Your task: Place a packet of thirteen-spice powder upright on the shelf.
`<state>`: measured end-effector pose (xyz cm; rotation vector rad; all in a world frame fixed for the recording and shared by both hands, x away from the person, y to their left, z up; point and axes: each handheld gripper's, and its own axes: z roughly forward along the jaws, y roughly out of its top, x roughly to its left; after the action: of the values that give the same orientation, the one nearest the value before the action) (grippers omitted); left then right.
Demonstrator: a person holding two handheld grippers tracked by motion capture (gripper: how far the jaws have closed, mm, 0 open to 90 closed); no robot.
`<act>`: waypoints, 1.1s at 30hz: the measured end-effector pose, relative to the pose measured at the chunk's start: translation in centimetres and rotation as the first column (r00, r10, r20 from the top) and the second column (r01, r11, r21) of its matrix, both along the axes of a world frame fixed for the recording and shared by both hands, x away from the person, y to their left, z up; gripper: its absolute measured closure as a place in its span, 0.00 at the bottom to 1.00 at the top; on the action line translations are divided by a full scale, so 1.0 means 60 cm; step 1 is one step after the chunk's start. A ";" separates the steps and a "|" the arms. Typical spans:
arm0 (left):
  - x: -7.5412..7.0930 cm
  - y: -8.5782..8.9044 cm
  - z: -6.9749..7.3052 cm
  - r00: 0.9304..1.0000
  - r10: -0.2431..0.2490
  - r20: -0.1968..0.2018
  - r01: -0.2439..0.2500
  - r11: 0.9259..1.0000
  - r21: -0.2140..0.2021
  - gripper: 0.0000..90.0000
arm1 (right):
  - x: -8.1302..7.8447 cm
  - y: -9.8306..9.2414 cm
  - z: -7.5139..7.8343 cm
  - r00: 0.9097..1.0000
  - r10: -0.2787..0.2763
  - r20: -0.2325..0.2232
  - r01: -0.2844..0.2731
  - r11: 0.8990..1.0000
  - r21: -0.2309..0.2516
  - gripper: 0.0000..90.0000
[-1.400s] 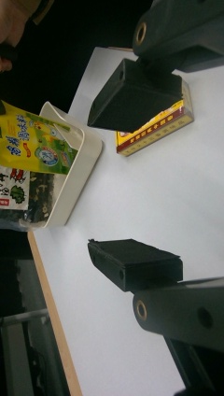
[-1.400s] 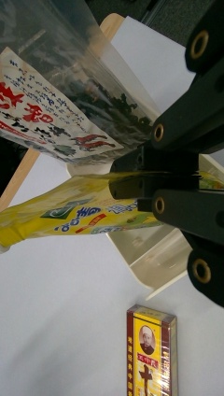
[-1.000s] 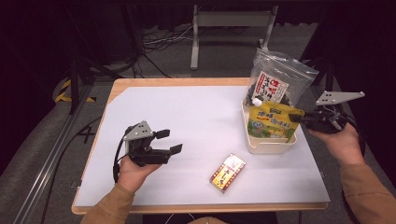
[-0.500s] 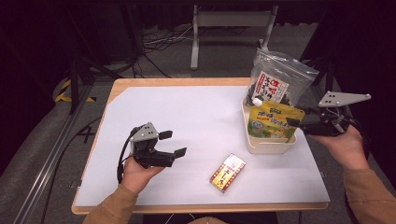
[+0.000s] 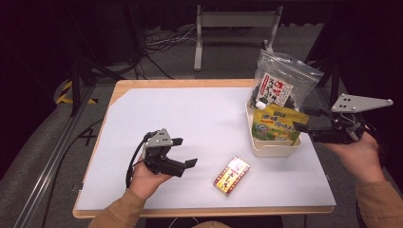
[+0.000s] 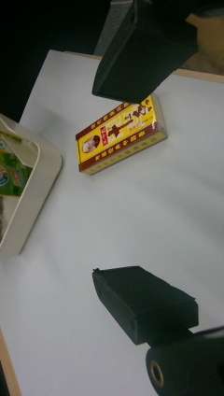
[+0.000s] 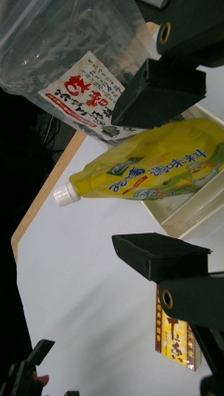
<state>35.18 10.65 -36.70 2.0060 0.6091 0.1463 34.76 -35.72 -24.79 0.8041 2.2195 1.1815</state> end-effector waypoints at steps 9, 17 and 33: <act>-0.003 -0.022 -0.006 0.999 -0.038 -0.016 0.038 0.999 0.029 0.13 | -0.019 0.024 0.014 0.999 0.038 0.027 -0.038 0.999 0.004 0.39; -0.007 -0.055 -0.019 0.995 -0.092 -0.035 0.094 0.994 0.062 0.13 | -0.019 0.038 0.006 0.998 0.065 0.012 -0.065 0.998 0.016 0.38; -0.008 -0.114 -0.042 0.985 -0.145 -0.092 0.153 0.984 0.093 0.09 | -0.013 0.056 -0.017 0.996 0.088 -0.025 -0.088 0.996 0.025 0.37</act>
<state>34.71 3.82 -39.24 2.1555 0.5111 0.0002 34.01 -32.35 -25.79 0.7415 2.2868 1.2474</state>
